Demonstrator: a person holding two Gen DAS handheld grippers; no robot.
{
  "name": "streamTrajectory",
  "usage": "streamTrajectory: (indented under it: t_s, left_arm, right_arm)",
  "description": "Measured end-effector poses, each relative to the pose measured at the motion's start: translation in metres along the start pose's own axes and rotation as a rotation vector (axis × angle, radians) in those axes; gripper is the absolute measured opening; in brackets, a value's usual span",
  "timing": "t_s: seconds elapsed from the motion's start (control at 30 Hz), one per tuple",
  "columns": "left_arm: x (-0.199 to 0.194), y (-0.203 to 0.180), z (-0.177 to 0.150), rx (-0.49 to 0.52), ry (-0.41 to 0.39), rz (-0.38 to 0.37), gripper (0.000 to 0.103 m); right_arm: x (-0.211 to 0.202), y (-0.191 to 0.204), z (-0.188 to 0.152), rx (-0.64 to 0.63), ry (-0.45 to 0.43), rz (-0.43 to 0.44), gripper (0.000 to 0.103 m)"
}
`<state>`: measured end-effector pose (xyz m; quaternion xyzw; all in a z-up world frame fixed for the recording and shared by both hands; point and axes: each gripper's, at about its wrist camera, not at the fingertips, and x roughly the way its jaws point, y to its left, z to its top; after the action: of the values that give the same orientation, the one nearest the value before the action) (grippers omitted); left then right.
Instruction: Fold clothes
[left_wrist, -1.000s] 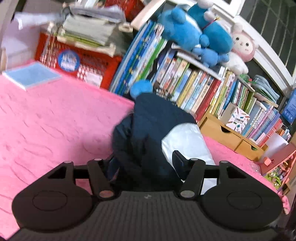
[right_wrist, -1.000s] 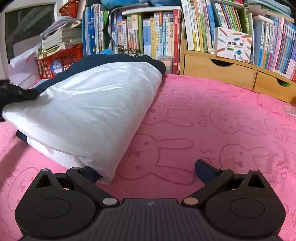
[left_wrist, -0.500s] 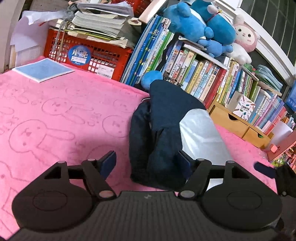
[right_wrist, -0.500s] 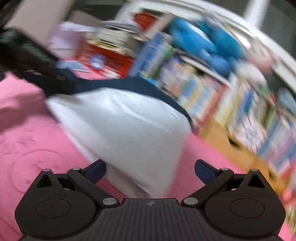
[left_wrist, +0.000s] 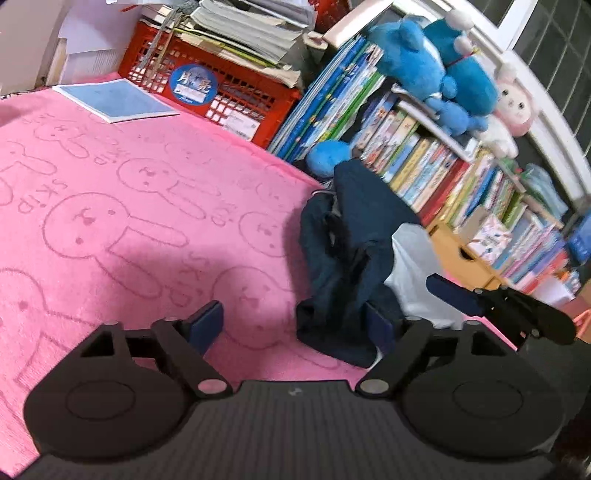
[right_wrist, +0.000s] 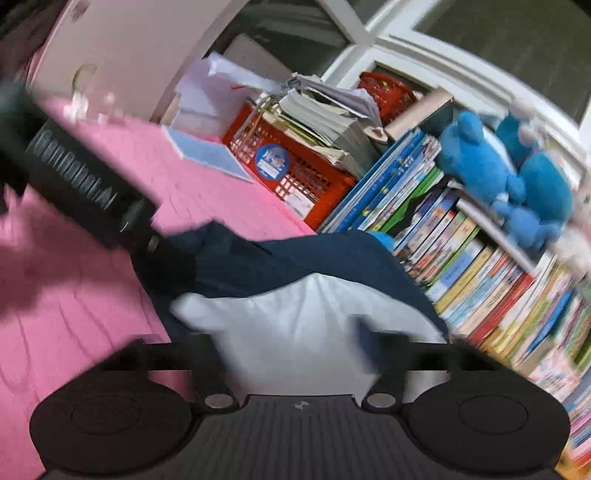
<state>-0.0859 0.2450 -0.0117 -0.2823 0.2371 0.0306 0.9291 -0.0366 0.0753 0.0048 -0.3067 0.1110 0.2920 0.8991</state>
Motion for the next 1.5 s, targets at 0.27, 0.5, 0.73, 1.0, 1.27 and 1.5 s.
streamTrajectory:
  t_s: [0.27,0.5,0.73,1.0,1.27,1.5]
  left_arm:
    - [-0.001,0.005,0.002,0.04,-0.002,0.059,0.086]
    - [0.015,-0.01,0.006,0.084,0.024,0.037,0.086]
    - [0.057,-0.04,0.005,0.223,0.11,0.072,0.085]
    - [0.041,-0.056,-0.015,0.521,0.155,0.183,0.049]
    - [0.017,-0.093,0.013,0.521,0.003,0.03,0.056]
    - [0.084,-0.128,-0.02,0.677,0.074,0.094,0.057]
  right_arm:
    - [-0.068,-0.125,-0.041,0.338,-0.011,-0.441,0.019]
    - [-0.122,-0.197,-0.169,0.849,0.331,-0.568,0.034]
    - [-0.152,-0.187,-0.187,0.83,0.341,-0.617,0.081]
    - [-0.118,-0.179,-0.155,0.679,0.231,-0.395,0.079]
    - [-0.054,-0.177,-0.128,0.626,0.216,-0.125,0.051]
    - [-0.034,-0.117,-0.105,0.467,0.247,0.046,0.043]
